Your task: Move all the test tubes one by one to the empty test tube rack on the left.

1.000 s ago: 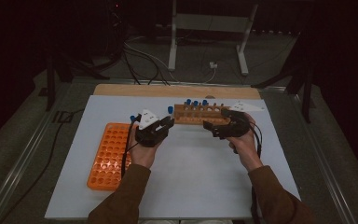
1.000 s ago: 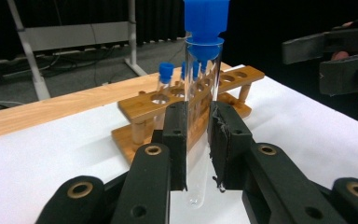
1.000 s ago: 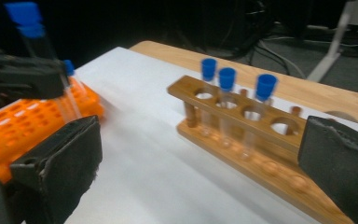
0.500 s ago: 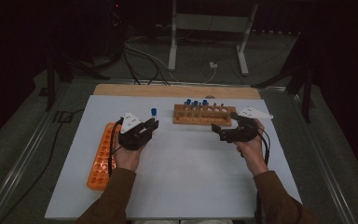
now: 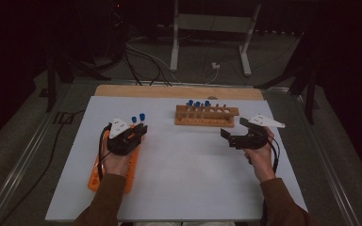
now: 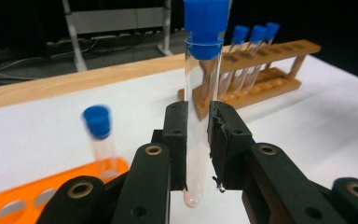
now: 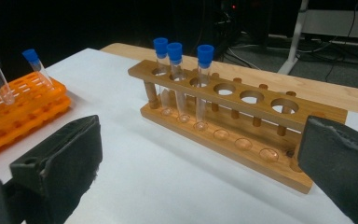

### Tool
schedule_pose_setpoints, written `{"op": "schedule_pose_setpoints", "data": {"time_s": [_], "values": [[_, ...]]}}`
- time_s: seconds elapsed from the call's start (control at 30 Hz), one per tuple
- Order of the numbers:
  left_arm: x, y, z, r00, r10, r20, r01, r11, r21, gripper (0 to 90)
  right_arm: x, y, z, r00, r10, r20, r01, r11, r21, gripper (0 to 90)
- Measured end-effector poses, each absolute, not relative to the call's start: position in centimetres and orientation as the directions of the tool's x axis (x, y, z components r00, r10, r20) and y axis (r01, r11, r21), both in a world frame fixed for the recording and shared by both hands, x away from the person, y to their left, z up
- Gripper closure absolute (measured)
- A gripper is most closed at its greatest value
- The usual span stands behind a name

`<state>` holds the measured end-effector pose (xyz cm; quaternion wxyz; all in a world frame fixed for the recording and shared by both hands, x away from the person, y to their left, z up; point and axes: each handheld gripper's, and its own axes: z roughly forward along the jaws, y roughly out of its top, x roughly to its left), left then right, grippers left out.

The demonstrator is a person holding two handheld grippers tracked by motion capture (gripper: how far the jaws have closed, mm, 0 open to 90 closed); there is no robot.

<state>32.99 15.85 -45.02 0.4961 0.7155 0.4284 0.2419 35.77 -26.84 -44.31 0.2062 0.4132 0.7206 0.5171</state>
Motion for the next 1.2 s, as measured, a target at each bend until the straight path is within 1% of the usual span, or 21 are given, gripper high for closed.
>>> {"op": "schedule_pose_setpoints", "data": {"time_s": [0.3, 0.7, 0.87, 1.0, 1.2], "values": [[33.8, 17.6, -45.9, 0.447, 0.89, -0.085, 0.405, -0.117, 0.907, 78.3, 35.2, -26.9, -44.4, -0.581, 0.8, 0.151, 0.375, 0.099, 0.922, 0.0], [35.7, 17.8, -46.7, 0.389, 0.919, -0.063, 0.424, -0.117, 0.898, 78.3, 35.1, -26.9, -44.6, -0.584, 0.797, 0.155, 0.375, 0.095, 0.922, 0.0], [36.1, 17.8, -47.2, 0.371, 0.927, -0.056, 0.475, -0.137, 0.869, 78.4, 35.1, -27.1, -44.5, -0.587, 0.794, 0.157, 0.372, 0.092, 0.924, 0.0], [36.1, 17.7, -47.6, 0.376, 0.925, -0.049, 0.524, -0.169, 0.834, 78.4, 35.0, -27.1, -44.4, -0.59, 0.793, 0.155, 0.368, 0.093, 0.925, 0.0], [36.2, 17.3, -47.7, 0.381, 0.924, -0.025, 0.568, -0.213, 0.795, 78.5, 35.0, -26.9, -44.4, -0.597, 0.787, 0.153, 0.366, 0.098, 0.925, 0.0]]}}
